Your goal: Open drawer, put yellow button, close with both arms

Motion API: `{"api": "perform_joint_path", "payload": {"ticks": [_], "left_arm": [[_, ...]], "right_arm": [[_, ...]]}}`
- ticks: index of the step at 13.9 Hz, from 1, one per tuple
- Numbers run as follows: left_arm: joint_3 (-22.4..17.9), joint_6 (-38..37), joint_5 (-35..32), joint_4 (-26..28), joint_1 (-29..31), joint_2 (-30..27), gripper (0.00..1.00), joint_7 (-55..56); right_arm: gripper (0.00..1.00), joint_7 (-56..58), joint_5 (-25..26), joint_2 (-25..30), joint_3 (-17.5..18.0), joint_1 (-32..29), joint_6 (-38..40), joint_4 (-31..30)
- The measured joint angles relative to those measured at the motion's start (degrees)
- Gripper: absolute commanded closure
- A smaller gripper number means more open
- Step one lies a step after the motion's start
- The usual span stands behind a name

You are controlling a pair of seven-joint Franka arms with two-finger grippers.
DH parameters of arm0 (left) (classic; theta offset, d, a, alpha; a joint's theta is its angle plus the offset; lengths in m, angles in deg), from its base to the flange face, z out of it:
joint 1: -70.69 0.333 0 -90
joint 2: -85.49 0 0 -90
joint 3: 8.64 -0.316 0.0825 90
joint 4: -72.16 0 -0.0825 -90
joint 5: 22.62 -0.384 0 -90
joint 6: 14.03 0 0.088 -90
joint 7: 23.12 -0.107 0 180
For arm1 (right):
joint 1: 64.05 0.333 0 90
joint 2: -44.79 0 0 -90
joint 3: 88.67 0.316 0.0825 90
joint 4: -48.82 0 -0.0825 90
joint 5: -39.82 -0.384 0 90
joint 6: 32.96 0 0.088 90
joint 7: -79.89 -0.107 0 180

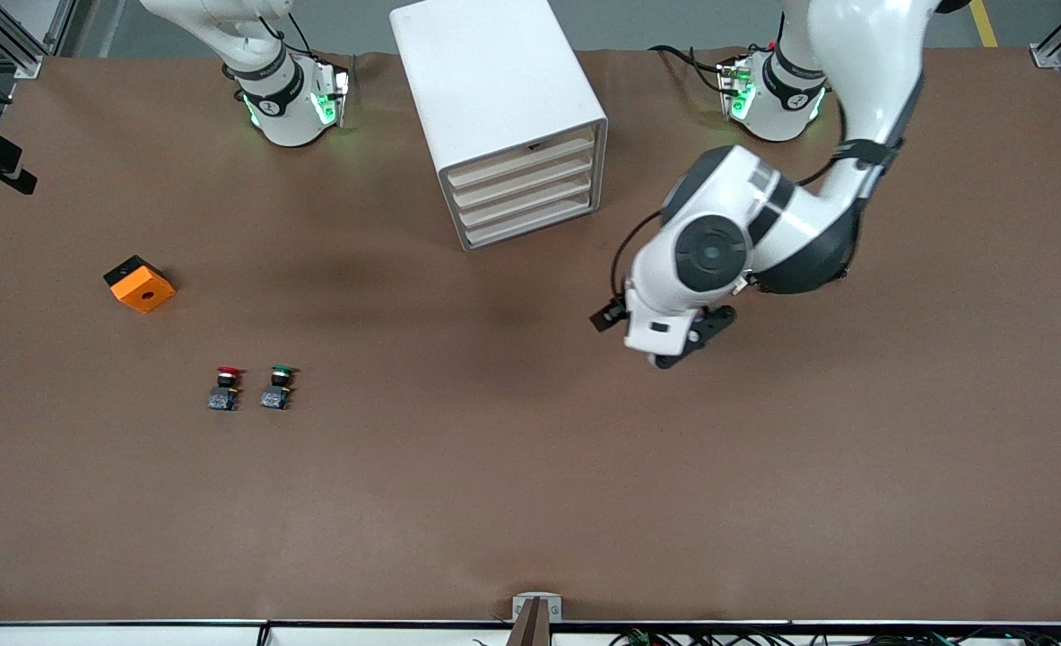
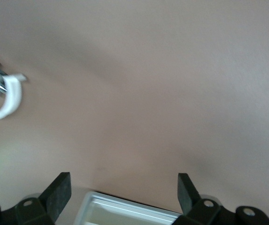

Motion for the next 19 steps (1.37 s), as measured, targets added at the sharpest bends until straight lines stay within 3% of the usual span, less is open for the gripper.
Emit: {"api": "perform_joint_path", "payload": {"ticks": [9, 11, 14, 19], "left_arm": [[-0.3, -16.4, -0.1, 0.1, 13.4, -11.3, 0.00, -28.8], [-3.8, -18.6, 0.1, 0.6, 12.0, -13.2, 0.00, -33.1], [-14.0, -19.6, 2.0, 3.3, 5.5, -17.4, 0.00, -38.6], [-21.3, -19.9, 2.3, 12.8, 5.6, -29.1, 0.00, -49.6]], "right_arm": [[0.00, 0.0, 0.0, 0.0, 0.0, 0.0, 0.0, 0.0], [0.00, 0.0, 0.0, 0.0, 0.0, 0.0, 0.0, 0.0], [0.00, 0.0, 0.0, 0.0, 0.0, 0.0, 0.2, 0.0], [0.00, 0.0, 0.0, 0.0, 0.0, 0.0, 0.3, -0.1]]}}
